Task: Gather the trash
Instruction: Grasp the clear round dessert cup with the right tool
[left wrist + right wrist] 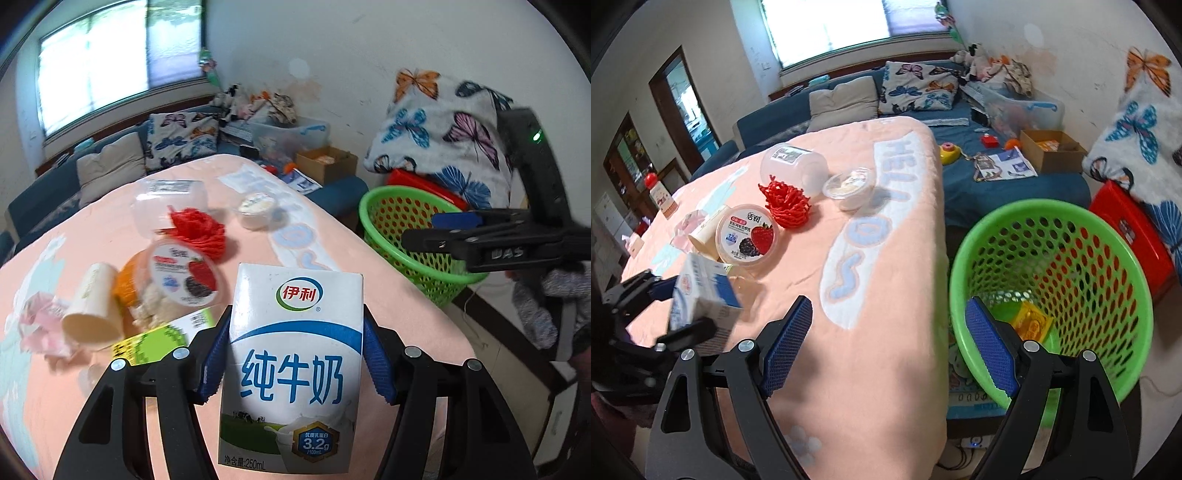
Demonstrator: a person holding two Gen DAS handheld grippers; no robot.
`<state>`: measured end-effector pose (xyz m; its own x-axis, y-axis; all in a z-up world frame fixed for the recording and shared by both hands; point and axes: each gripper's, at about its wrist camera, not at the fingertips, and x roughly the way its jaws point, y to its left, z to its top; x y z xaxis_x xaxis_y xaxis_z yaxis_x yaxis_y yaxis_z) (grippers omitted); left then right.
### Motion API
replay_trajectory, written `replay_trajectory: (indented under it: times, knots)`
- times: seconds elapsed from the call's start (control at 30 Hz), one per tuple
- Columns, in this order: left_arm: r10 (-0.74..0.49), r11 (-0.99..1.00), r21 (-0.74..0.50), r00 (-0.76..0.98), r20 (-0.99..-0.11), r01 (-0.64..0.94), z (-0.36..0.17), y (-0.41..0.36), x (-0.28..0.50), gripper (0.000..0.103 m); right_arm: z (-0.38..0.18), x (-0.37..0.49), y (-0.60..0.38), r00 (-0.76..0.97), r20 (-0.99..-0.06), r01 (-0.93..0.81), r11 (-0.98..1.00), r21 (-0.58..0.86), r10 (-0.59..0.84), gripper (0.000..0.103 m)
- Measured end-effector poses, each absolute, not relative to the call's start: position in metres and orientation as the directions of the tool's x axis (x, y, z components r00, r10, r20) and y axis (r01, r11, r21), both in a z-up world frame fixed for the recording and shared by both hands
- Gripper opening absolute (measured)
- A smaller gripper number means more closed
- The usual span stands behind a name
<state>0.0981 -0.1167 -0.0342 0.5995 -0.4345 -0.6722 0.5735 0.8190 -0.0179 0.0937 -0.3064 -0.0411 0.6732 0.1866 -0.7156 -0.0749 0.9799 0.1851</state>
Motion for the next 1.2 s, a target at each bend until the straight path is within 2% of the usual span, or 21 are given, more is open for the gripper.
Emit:
replay_trajectory:
  times: [0.67,1.2]
  knots:
    - [-0.353,0.923,-0.127,0.671,-0.652,0.362,-0.010,-0.026,0.096,0.062,-0.058,0.226,-0.242,0.654,-0.740,-0.199,0.979,0.035,0.159,0.084]
    - [-0.317,0.944,-0.146,0.692,-0.649,0.295,-0.010,0.003,0.107,0.062,-0.094,0.296,-0.233,0.600,-0.786,-0.192,0.981,0.038,0.148,0.084]
